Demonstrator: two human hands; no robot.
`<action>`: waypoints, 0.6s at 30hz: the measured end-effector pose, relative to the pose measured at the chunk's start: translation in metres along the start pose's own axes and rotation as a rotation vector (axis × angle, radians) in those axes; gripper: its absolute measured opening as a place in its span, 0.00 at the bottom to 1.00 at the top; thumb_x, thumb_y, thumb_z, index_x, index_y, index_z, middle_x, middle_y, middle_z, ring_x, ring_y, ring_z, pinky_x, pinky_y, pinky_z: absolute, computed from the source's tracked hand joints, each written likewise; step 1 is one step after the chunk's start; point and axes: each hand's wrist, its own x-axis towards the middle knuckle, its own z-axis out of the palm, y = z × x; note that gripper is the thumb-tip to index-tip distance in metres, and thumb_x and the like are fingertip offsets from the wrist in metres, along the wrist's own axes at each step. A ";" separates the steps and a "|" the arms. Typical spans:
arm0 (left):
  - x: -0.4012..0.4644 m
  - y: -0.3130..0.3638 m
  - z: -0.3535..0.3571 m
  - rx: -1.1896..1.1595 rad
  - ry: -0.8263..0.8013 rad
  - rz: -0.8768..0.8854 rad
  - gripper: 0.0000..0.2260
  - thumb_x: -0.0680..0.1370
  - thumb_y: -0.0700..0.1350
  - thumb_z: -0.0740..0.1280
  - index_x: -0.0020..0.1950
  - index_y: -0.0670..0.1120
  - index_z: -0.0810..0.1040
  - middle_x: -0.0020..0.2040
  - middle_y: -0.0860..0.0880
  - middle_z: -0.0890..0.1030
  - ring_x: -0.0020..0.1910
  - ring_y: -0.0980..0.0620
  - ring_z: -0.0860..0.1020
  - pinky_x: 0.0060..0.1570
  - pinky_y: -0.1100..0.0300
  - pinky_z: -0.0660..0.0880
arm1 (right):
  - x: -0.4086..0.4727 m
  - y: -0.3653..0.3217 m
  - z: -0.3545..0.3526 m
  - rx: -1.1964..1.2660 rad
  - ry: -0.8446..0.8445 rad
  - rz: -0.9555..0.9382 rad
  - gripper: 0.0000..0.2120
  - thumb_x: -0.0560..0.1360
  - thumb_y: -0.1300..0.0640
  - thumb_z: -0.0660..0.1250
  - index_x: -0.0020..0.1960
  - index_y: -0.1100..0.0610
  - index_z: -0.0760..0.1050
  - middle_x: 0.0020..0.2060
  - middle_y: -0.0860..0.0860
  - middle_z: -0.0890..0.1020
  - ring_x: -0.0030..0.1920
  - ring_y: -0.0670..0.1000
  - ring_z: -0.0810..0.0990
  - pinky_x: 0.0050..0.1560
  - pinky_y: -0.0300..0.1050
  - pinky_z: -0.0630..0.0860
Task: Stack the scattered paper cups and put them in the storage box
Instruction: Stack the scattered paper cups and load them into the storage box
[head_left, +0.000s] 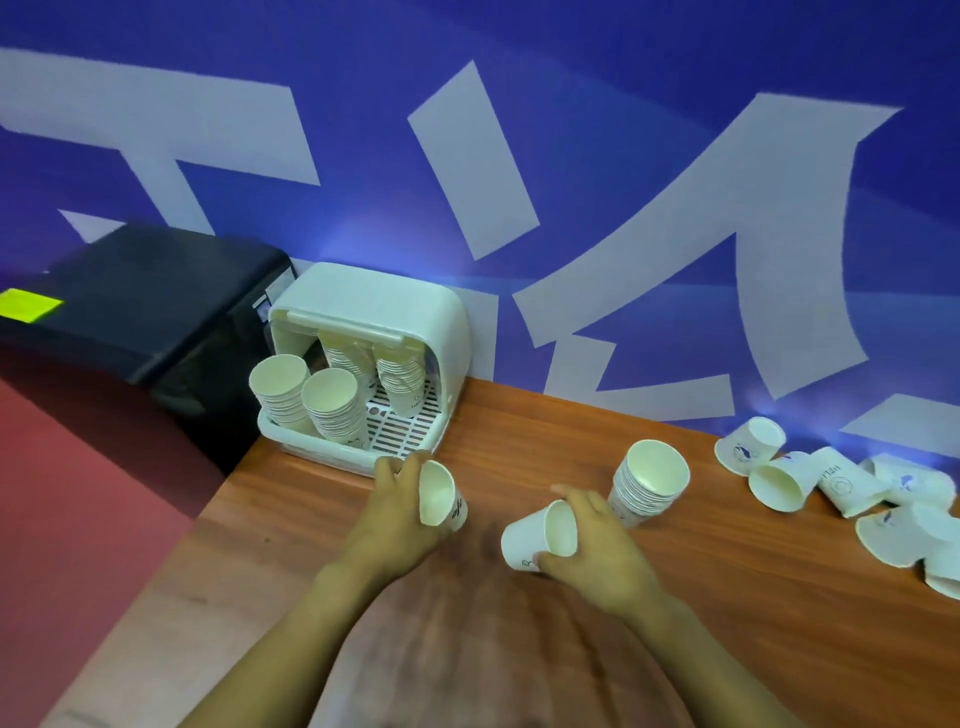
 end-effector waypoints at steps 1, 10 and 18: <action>0.006 -0.003 -0.004 0.000 0.005 0.012 0.27 0.69 0.44 0.72 0.63 0.50 0.65 0.56 0.50 0.62 0.52 0.48 0.72 0.48 0.62 0.67 | 0.007 -0.006 -0.001 -0.011 0.005 -0.005 0.36 0.67 0.50 0.74 0.71 0.47 0.62 0.64 0.45 0.67 0.66 0.49 0.67 0.65 0.42 0.65; 0.078 -0.042 -0.046 0.160 0.060 0.165 0.37 0.64 0.47 0.75 0.70 0.49 0.65 0.65 0.49 0.62 0.61 0.45 0.69 0.57 0.53 0.73 | 0.068 -0.058 0.011 -0.003 0.080 0.053 0.34 0.66 0.49 0.74 0.69 0.46 0.65 0.61 0.42 0.67 0.65 0.49 0.68 0.65 0.44 0.68; 0.136 -0.061 -0.051 0.613 0.012 0.369 0.31 0.67 0.52 0.73 0.68 0.51 0.69 0.61 0.46 0.72 0.54 0.41 0.73 0.47 0.50 0.72 | 0.093 -0.064 0.028 0.062 0.144 0.147 0.33 0.66 0.50 0.76 0.68 0.46 0.67 0.58 0.41 0.68 0.62 0.48 0.70 0.62 0.43 0.68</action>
